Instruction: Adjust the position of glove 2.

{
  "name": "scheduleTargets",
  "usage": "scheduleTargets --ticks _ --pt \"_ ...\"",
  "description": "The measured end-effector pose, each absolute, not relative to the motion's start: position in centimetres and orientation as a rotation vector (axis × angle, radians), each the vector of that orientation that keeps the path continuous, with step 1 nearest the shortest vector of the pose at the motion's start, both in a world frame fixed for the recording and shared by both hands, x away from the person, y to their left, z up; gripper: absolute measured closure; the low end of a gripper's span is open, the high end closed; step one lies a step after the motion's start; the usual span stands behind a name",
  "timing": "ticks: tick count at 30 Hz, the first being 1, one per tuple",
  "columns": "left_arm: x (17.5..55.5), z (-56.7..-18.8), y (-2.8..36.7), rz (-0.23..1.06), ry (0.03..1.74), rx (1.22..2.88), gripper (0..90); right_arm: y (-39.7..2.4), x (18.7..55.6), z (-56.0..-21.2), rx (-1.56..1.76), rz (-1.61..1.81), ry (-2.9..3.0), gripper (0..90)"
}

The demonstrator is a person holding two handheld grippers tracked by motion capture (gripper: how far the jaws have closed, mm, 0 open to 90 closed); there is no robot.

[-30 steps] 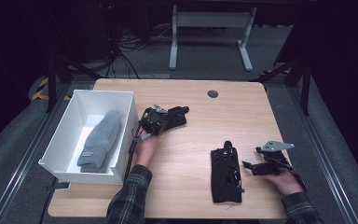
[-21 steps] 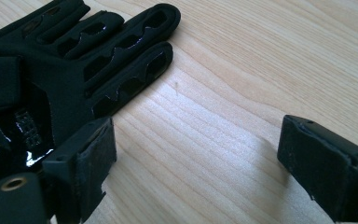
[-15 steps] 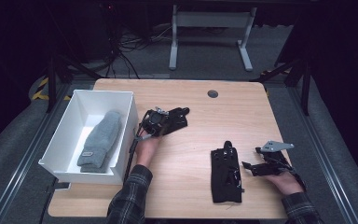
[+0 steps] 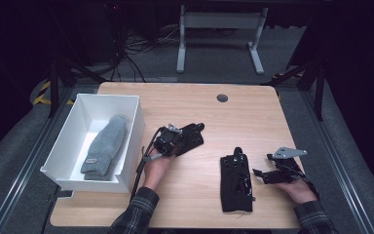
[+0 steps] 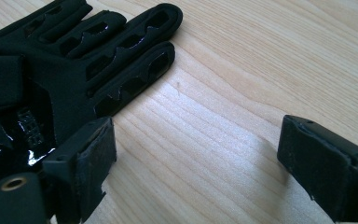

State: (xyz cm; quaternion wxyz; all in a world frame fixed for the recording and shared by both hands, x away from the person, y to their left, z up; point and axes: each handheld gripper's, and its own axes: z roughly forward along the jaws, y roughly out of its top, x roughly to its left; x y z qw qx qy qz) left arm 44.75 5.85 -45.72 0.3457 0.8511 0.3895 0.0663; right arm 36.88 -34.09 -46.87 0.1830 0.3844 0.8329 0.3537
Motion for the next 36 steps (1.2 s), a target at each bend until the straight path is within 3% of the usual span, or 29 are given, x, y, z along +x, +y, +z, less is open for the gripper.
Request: scheduleTargets --ticks 18,29,36 --pt "38.9 -45.1 3.0 0.065 0.867 2.254 90.0 -34.1 36.9 -46.9 1.08 1.001 2.353 12.0" --pt "41.7 -43.8 6.7 0.206 0.953 2.218 90.0 -34.1 36.9 -46.9 1.081 1.0 2.354 12.1" --pt "42.6 -45.0 6.8 0.169 0.98 2.268 90.0 -34.1 36.9 -46.9 1.08 1.0 2.355 12.1"
